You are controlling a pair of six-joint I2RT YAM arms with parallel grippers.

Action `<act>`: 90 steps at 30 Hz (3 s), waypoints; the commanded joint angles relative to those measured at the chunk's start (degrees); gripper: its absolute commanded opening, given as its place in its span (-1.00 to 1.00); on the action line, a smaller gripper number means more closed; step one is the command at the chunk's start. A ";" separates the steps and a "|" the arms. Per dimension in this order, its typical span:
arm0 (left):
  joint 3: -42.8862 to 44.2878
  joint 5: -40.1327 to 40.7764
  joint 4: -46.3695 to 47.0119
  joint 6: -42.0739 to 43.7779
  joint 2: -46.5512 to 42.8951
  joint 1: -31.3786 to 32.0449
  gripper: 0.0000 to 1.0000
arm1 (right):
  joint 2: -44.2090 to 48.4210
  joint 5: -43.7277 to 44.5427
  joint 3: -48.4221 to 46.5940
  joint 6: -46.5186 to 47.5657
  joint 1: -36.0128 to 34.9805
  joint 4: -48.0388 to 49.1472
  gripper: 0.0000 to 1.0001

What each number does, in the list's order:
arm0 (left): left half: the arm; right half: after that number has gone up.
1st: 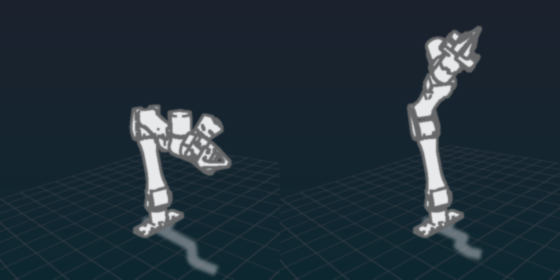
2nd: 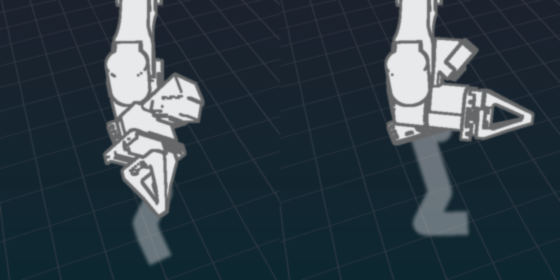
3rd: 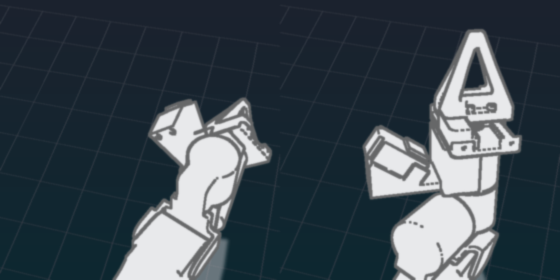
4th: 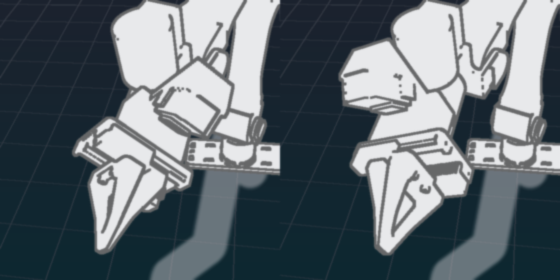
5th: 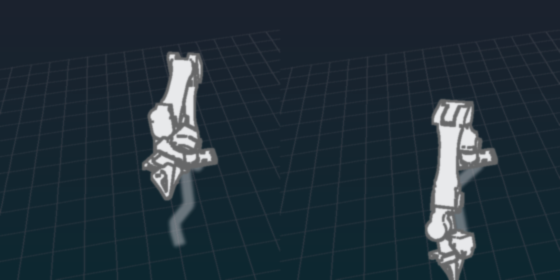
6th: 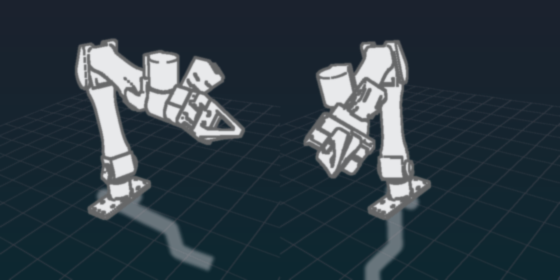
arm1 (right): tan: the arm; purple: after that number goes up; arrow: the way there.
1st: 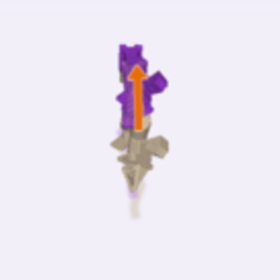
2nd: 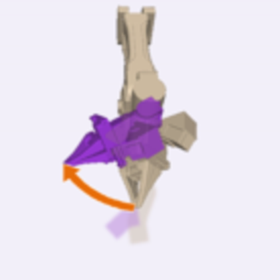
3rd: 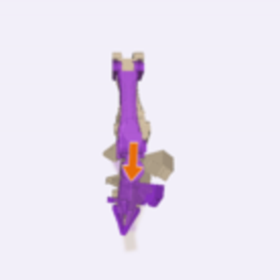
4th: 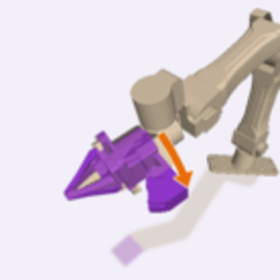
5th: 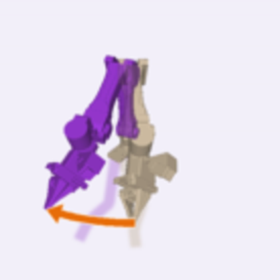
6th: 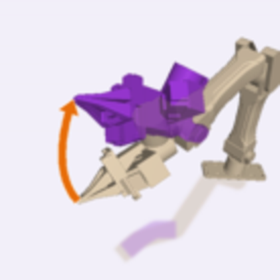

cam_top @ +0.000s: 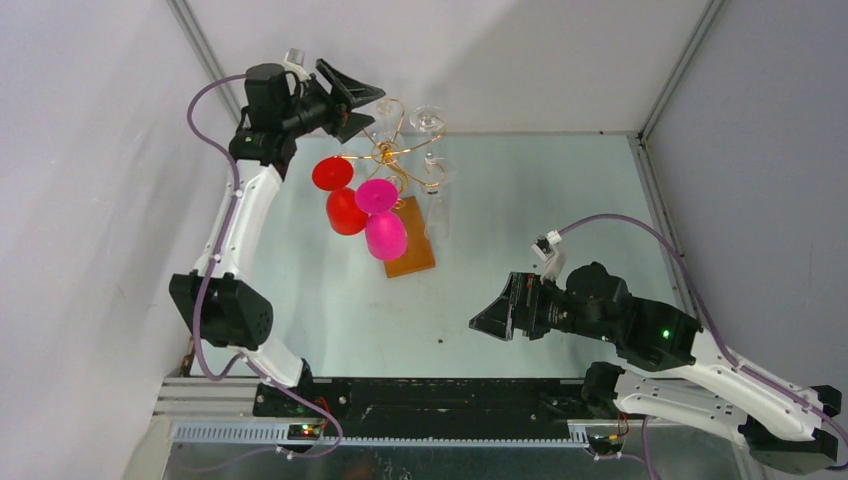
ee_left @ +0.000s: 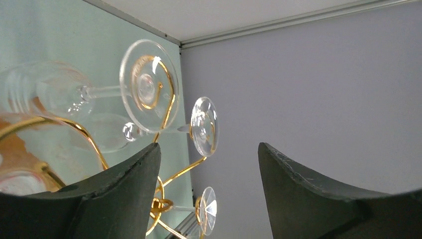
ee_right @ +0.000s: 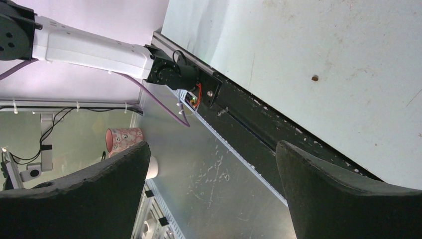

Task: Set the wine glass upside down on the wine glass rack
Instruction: Reset both arms

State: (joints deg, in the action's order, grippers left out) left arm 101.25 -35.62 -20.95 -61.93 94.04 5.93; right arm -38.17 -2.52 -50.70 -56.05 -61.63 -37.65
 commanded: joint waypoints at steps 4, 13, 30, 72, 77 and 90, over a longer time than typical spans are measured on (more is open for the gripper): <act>-3.33 -0.68 4.53 -1.19 -6.37 0.97 0.53 | 1.17 1.69 -0.10 -0.29 0.11 0.25 0.99; -4.25 -2.13 8.96 -3.51 -9.52 0.92 0.54 | 1.00 1.56 -0.10 -0.37 0.09 0.39 0.99; -11.05 4.58 -0.55 19.00 -22.00 -3.13 0.80 | 0.47 1.56 -0.10 -0.33 0.14 -0.06 0.99; -42.36 33.75 -18.03 41.85 -45.82 -10.93 0.99 | -7.34 -7.05 -0.10 6.56 9.74 2.04 0.99; -45.14 27.65 -13.25 40.56 -42.41 -14.22 0.99 | -7.75 -10.59 0.73 11.85 19.44 0.37 0.99; -53.91 30.02 7.49 41.42 -39.77 -14.81 0.99 | -6.09 -2.97 7.62 26.31 48.67 7.78 0.99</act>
State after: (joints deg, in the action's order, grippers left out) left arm 49.23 -7.84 -23.40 -21.04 54.13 -8.40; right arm -43.75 -11.27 -43.68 -38.04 -17.02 -35.59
